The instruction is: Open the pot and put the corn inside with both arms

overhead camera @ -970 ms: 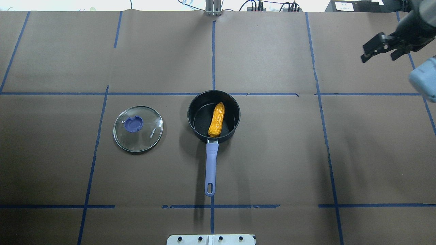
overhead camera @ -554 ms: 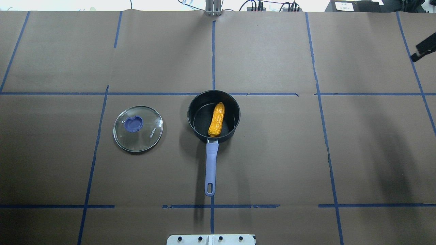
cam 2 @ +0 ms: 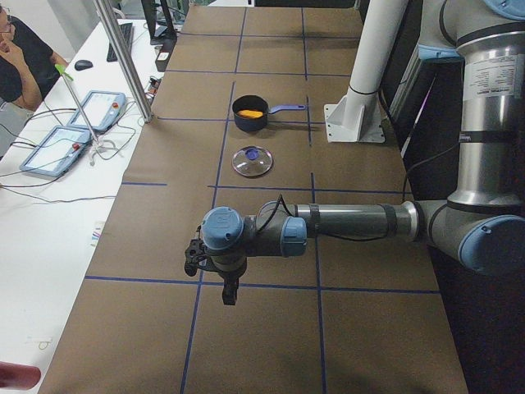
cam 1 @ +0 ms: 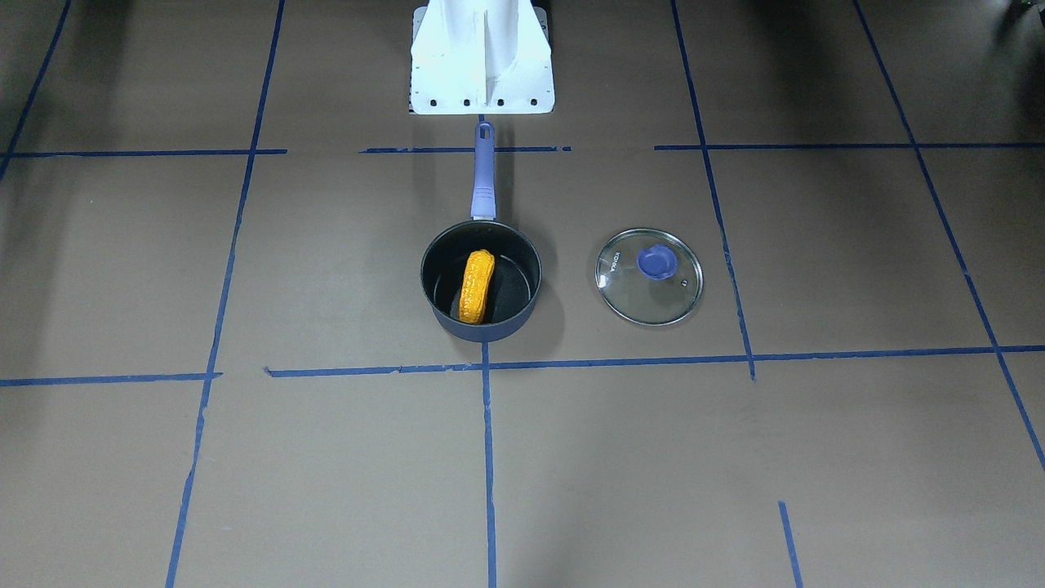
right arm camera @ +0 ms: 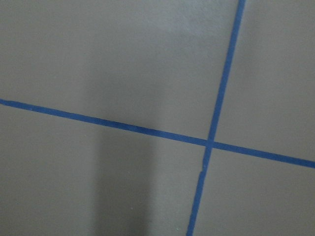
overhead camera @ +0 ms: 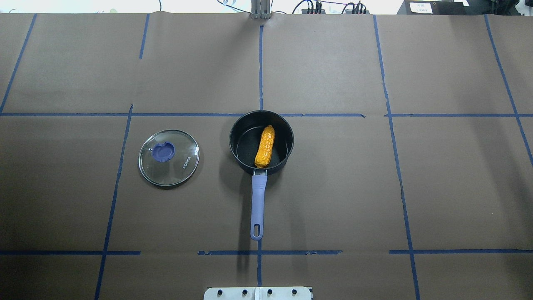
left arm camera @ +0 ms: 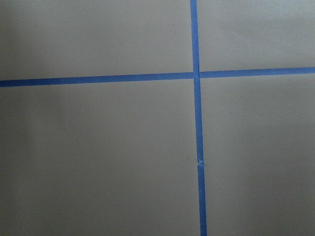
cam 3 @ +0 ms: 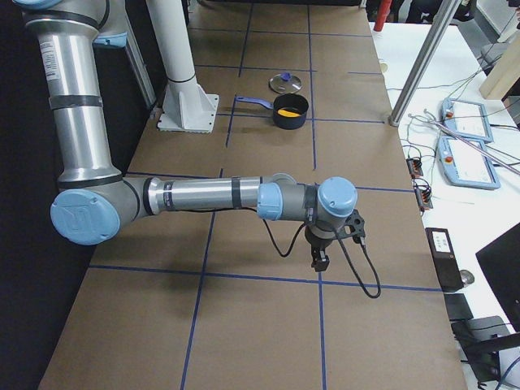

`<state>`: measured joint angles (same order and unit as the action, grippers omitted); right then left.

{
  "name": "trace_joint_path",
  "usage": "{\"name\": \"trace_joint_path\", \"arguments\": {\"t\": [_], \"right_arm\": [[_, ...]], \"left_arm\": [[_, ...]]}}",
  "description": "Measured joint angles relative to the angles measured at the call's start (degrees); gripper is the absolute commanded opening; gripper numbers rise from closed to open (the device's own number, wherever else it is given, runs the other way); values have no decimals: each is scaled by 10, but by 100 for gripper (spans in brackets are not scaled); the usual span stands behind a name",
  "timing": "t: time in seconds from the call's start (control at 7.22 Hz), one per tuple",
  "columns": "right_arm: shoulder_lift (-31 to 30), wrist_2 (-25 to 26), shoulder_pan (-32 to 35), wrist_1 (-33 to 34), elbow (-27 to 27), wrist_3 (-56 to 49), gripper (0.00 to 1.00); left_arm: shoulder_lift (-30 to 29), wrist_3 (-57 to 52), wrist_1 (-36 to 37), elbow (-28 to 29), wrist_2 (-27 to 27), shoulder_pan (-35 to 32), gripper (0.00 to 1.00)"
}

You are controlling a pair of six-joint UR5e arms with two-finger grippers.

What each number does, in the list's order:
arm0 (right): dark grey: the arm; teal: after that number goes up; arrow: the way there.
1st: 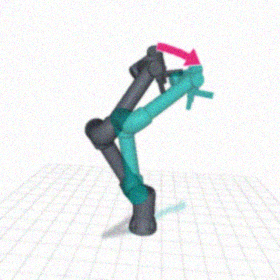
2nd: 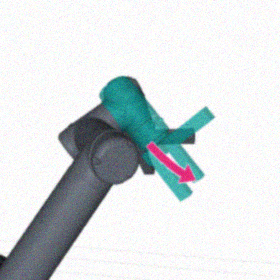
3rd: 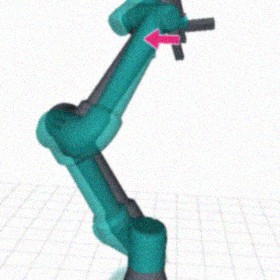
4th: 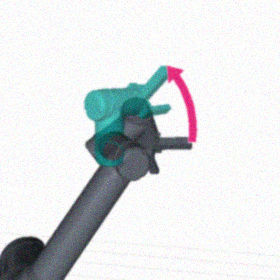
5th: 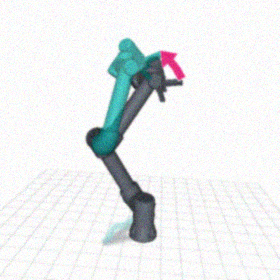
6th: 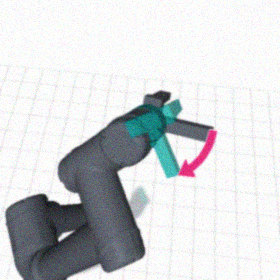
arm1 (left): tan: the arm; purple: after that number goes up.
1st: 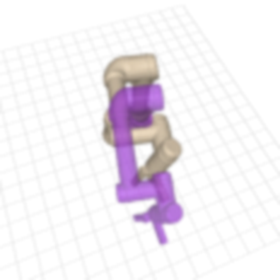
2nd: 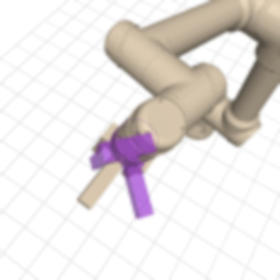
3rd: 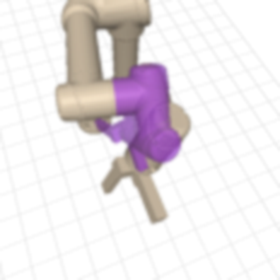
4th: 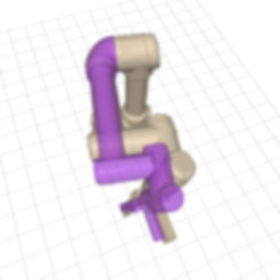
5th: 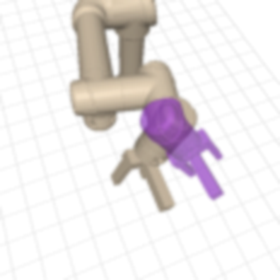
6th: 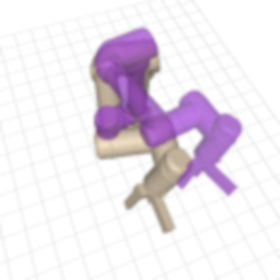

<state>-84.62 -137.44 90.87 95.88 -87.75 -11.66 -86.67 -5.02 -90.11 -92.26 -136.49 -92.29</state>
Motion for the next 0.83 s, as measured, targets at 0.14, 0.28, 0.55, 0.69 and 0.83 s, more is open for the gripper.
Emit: {"name": "trace_joint_path", "arguments": {"t": [0.14,0.28,0.55,0.69,0.83], "right_arm": [[-25,0,21,-4,5,-11,100],[-54,-1,32,-16,3,-10,100],[-78,-1,37,-38,-19,53,100],[-80,0,36,-54,-28,87,100],[-81,-2,35,-82,-28,102,100]], "left_arm": [[0,0,0,0,0,0,100],[0,0,-1,0,-1,0,100],[0,0,-1,-1,-1,0,100],[0,0,-2,-1,-1,0,100],[0,0,-3,0,-1,0,100]]}}
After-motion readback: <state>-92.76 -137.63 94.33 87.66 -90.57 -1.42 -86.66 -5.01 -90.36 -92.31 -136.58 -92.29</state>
